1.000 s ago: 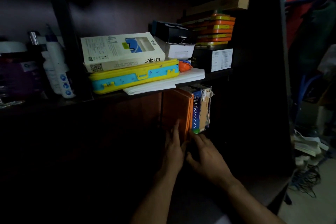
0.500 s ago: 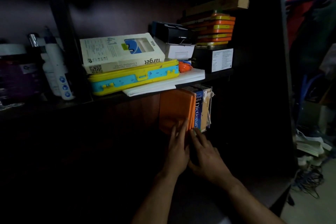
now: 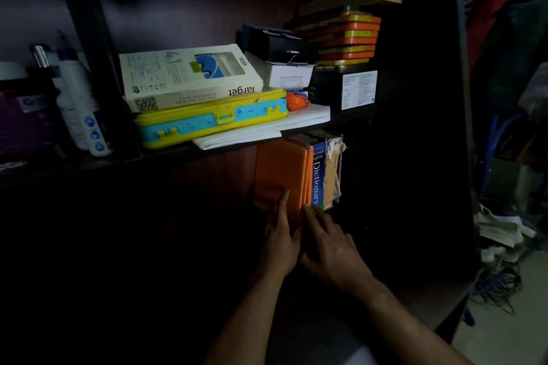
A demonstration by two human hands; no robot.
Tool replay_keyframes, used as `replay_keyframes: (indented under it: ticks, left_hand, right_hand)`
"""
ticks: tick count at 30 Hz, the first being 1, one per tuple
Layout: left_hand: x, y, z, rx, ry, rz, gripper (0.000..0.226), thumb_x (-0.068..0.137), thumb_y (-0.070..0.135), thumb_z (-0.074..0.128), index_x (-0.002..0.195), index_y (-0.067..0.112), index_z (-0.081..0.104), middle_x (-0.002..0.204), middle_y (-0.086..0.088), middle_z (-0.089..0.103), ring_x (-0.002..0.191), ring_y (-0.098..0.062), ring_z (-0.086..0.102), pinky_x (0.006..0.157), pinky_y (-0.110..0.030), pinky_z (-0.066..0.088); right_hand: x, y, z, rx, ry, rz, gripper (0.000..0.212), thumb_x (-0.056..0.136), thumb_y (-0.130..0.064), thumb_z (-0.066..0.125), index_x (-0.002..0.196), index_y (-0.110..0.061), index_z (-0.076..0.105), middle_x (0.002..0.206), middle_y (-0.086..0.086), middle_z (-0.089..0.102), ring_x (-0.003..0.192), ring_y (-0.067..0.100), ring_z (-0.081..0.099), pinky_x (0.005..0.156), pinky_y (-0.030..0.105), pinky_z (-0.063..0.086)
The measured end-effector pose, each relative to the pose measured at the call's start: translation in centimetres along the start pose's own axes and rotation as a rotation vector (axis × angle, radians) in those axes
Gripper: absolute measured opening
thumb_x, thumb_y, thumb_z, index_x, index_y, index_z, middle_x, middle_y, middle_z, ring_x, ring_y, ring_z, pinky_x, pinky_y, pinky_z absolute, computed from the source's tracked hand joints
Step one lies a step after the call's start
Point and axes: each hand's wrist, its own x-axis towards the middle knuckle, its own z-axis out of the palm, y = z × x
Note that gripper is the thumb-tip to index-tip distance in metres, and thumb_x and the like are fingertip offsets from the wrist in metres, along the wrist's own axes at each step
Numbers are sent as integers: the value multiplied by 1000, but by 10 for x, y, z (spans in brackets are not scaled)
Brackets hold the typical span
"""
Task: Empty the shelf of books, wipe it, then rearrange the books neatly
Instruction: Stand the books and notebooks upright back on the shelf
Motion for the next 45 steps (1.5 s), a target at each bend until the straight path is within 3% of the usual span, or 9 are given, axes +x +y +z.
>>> replay_keyframes:
  ticks: [8,18,22,26,29,34,37,40,45]
  left_hand:
    - [1,-2,1,-27,-2,-38,95,96,28,66,154,55,-4,166,-1,13,148,-30,29,110,-53,40]
    - [1,0,-2,-64,133,-4,98,93,25,70,155,52,-1,168,1,11,151,-27,25,113,-54,35]
    - [-17,12,-9,-135,165,-25,92,92,23,70,152,55,8,163,-1,23,142,-21,40,104,-42,43]
    - [-64,36,-3,-281,47,-59,79,90,15,74,145,47,27,155,-4,35,122,-17,55,95,-33,48]
    - [-112,75,9,-319,-108,-18,56,93,11,69,139,31,43,137,-2,55,97,1,66,79,-14,52]
    - [-199,153,46,-239,-345,163,28,96,17,66,120,31,59,109,8,71,94,1,69,80,-19,56]
    - [-238,191,66,-188,-454,228,27,90,30,73,116,30,63,103,4,72,85,-4,71,82,-27,58]
    - [-262,209,89,-90,-538,278,36,82,45,73,114,34,62,99,9,69,91,-9,70,90,-39,57]
    - [-288,235,118,216,-645,493,78,86,46,76,151,30,38,150,0,45,135,-20,47,113,-35,37]
  right_hand:
    - [5,1,5,-24,-40,48,102,91,-62,52,150,-42,-30,168,2,-10,151,27,17,121,49,22]
    - [5,2,1,97,32,28,105,88,-55,63,158,-33,-12,168,-3,2,149,21,23,118,48,26]
    - [-14,-5,-15,313,99,22,96,89,-35,68,160,-32,2,166,-3,9,149,20,24,118,40,34]
    - [-71,-13,-40,424,23,111,94,92,-26,66,161,-21,2,168,4,-6,153,21,14,117,23,26]
    - [-137,-22,-66,469,17,153,90,92,-17,62,161,-16,5,167,11,-3,154,19,7,111,12,14]
    - [-275,-22,-136,428,145,177,86,86,-8,62,159,-13,16,156,2,26,141,10,35,107,5,23]
    - [-342,-11,-175,306,181,205,79,88,-15,65,156,-15,24,152,3,34,136,16,41,113,19,29]
    - [-391,9,-208,153,136,256,68,91,-38,64,151,-24,35,144,3,41,135,19,41,111,26,30]
    - [-448,56,-231,-132,-127,441,107,67,-84,47,156,-30,22,159,4,24,147,23,26,119,37,27]
